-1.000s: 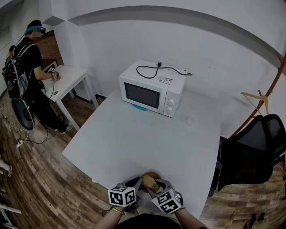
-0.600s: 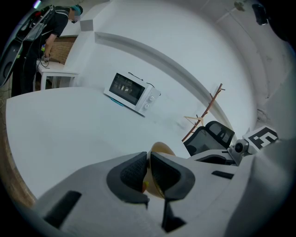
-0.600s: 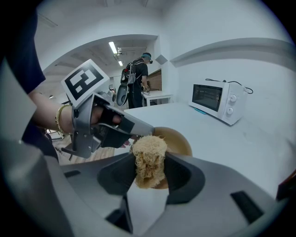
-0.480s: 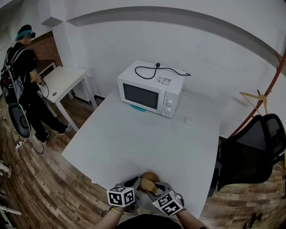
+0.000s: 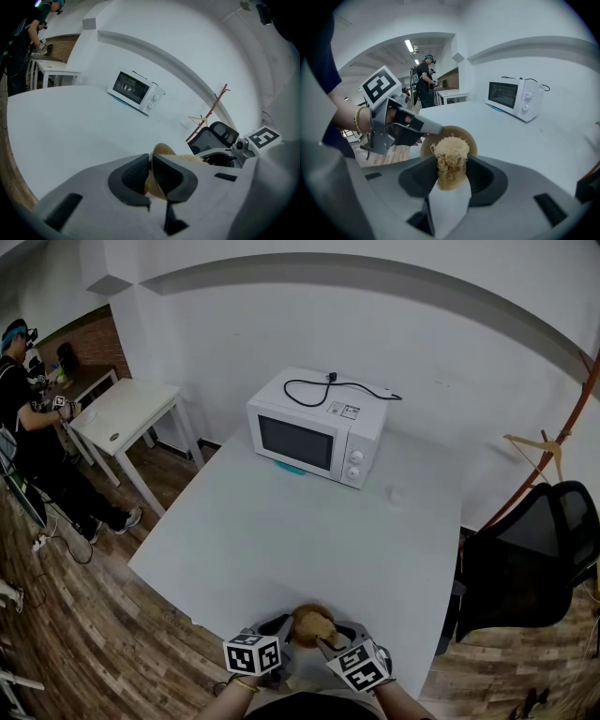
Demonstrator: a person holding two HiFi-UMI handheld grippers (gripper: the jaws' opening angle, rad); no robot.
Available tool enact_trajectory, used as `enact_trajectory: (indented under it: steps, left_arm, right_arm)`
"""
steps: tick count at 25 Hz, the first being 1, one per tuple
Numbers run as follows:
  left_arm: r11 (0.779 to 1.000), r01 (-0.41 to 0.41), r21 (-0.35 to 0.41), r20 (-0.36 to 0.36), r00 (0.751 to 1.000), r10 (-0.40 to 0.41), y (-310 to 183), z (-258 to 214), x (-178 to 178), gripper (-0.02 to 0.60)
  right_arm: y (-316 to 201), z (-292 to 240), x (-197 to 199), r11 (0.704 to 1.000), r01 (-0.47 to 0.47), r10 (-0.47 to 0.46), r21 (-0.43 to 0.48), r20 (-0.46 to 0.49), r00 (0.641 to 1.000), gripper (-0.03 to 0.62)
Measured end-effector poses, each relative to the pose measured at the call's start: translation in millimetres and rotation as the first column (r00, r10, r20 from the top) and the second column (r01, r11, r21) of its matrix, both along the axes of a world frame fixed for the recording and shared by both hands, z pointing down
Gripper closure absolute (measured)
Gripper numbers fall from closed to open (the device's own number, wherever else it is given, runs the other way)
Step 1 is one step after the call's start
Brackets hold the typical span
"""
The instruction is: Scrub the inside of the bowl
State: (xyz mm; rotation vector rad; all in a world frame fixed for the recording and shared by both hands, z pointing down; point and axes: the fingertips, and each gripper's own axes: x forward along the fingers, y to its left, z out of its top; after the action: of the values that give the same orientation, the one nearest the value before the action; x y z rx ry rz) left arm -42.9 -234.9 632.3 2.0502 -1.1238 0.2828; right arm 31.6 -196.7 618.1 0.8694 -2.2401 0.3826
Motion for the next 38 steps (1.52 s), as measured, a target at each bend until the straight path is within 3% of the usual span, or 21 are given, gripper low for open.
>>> enact_trajectory:
  steps: [5,9,15,21,25,27,30,38]
  left_arm:
    - [1.000,0.016,-0.018,0.015,1.000,-0.015,-2.8,8.6,-1.5,0.546]
    - [0.998,0.038,-0.040,0.040,0.999,-0.036,-7.2,20.4,-5.9,0.546]
    - [0.995,0.064,-0.082,0.061,0.996,-0.060,-10.2,37.9,-10.9,0.545]
    - [0.995,0.049,-0.091,0.075,0.996,-0.042,-12.6,45.0,-15.4,0.546]
    - [0.996,-0.007,-0.083,0.066,0.998,0.013,-15.7,46.2,-10.6,0.531]
    - [0.997,-0.033,-0.070,0.063,0.997,0.037,-14.8,44.3,-8.1,0.450]
    - [0.998,-0.048,-0.043,0.066,0.997,0.051,-10.2,38.4,-11.4,0.407]
    - [0.999,-0.041,0.011,0.069,0.997,0.040,16.3,13.8,-55.3,0.378]
  right_arm:
    - [-2.6,0.0,-2.2,1.000,-0.008,0.008,0.009,0.021,1.000,0.419]
    - [-10.1,-8.2,-1.3,0.995,-0.096,0.094,0.012,0.113,0.989,0.419]
    - [-20.4,-13.3,6.6,0.984,-0.172,0.165,0.036,0.138,0.976,0.419]
    - [-20.0,-9.3,4.8,0.974,-0.226,0.219,0.026,0.155,0.963,0.419]
    - [-13.3,-9.2,1.9,0.963,-0.268,0.261,0.017,0.185,0.948,0.419]
    - [-7.3,-11.2,3.6,0.955,-0.296,0.284,0.029,0.199,0.938,0.419]
    - [1.5,-21.3,8.3,0.932,-0.356,0.331,0.067,0.239,0.913,0.419]
    - [40.6,-44.5,1.3,0.865,-0.493,0.442,0.098,0.318,0.839,0.419]
